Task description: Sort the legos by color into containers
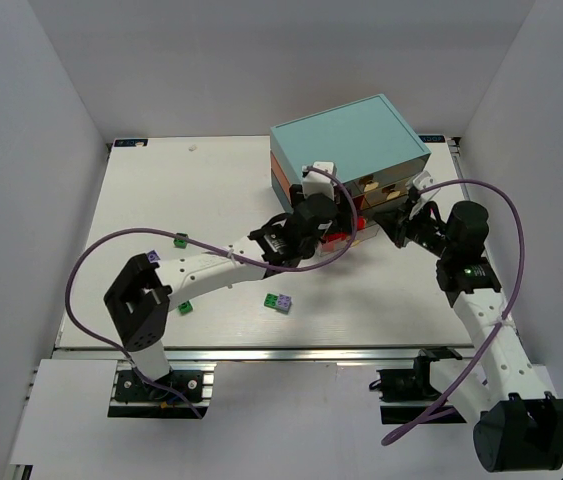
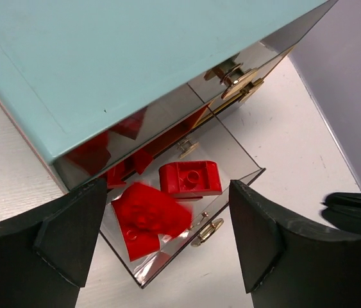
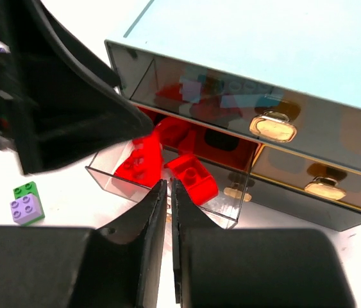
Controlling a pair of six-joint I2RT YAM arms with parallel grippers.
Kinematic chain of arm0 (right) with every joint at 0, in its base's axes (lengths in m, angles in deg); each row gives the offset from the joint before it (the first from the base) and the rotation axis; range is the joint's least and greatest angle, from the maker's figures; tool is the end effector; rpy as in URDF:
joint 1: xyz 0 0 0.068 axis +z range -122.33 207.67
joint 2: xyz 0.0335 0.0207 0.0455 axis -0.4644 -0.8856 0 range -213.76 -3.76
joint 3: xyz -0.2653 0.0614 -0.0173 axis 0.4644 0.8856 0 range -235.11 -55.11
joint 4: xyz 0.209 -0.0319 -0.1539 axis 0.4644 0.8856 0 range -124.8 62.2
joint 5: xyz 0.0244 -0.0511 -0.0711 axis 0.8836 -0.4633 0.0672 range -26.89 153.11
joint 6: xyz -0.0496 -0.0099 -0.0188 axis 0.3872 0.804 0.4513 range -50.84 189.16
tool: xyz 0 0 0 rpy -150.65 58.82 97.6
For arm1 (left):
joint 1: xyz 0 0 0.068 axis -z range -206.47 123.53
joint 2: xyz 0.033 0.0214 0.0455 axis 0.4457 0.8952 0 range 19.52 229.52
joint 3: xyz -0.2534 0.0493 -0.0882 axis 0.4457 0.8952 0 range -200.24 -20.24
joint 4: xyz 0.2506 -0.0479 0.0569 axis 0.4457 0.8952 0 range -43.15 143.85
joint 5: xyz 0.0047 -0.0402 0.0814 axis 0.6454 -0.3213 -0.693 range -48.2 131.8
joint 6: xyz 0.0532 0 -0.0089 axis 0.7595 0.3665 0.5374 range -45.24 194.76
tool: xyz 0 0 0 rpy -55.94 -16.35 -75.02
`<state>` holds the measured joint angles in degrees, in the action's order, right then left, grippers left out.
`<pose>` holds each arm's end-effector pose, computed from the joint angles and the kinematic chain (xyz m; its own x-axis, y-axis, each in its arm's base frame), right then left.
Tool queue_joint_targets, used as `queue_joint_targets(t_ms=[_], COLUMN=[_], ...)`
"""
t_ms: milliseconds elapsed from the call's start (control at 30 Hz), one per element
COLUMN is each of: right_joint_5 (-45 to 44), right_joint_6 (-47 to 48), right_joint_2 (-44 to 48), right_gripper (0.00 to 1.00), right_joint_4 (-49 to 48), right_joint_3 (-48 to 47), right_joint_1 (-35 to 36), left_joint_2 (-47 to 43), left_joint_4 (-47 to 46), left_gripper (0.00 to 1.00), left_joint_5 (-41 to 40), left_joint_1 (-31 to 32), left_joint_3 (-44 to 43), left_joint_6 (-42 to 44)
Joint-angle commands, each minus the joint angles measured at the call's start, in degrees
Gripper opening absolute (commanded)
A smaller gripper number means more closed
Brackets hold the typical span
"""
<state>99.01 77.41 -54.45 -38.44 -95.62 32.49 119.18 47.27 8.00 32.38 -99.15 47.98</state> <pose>0.2043 0.0381 0.3218 -0.0191 -0.1183 -0.9928 -0.6581 0.7490 -0.0765 0.2297 -0.3417 0.3056 -0.3663 -0.1179 -0.9230 0.3110 0.9194 -0.2408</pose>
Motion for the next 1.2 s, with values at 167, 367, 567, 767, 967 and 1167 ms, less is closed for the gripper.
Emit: queue_joint_targets(t_ms=[167,367,567,767,967,1167], right_joint_5=[2.0,19.0,11.2,1.5,-11.0,-16.9], right_joint_6=[0.6,18.3,38.1,38.6,32.6,28.6], right_joint_2=[-1.6,-7.6,-14.2,-18.0,-22.9,-27.6], right_gripper=[0.13,0.0,0.0,0.0,0.0,0.0], right_joint_4=[-2.2,10.5,23.4,17.3,5.9,-4.1], right_joint_3=[-0.1,-2.0,-6.3,-4.0,-4.4,-6.1], right_joint_1=[-0.5,0.0,4.1,8.5,13.4,16.0], left_joint_2=[-8.5,-20.4,-38.2,-47.8,-50.4,-57.3], left_joint_4=[2.2,1.9,7.2,6.3,9.4,8.5], left_gripper=[0.78,0.0,0.16,0.66,0.7,0.74], left_joint_5=[1.6,0.5,-6.9,-10.2,-11.8,-13.0], left_joint_1=[-0.8,-1.4,-1.9,-1.9,-1.9,-1.9], left_joint_3=[2.4,8.5,23.2,35.3,33.3,35.0], left_joint_6=[1.6,7.4,18.1,23.7,25.9,26.6])
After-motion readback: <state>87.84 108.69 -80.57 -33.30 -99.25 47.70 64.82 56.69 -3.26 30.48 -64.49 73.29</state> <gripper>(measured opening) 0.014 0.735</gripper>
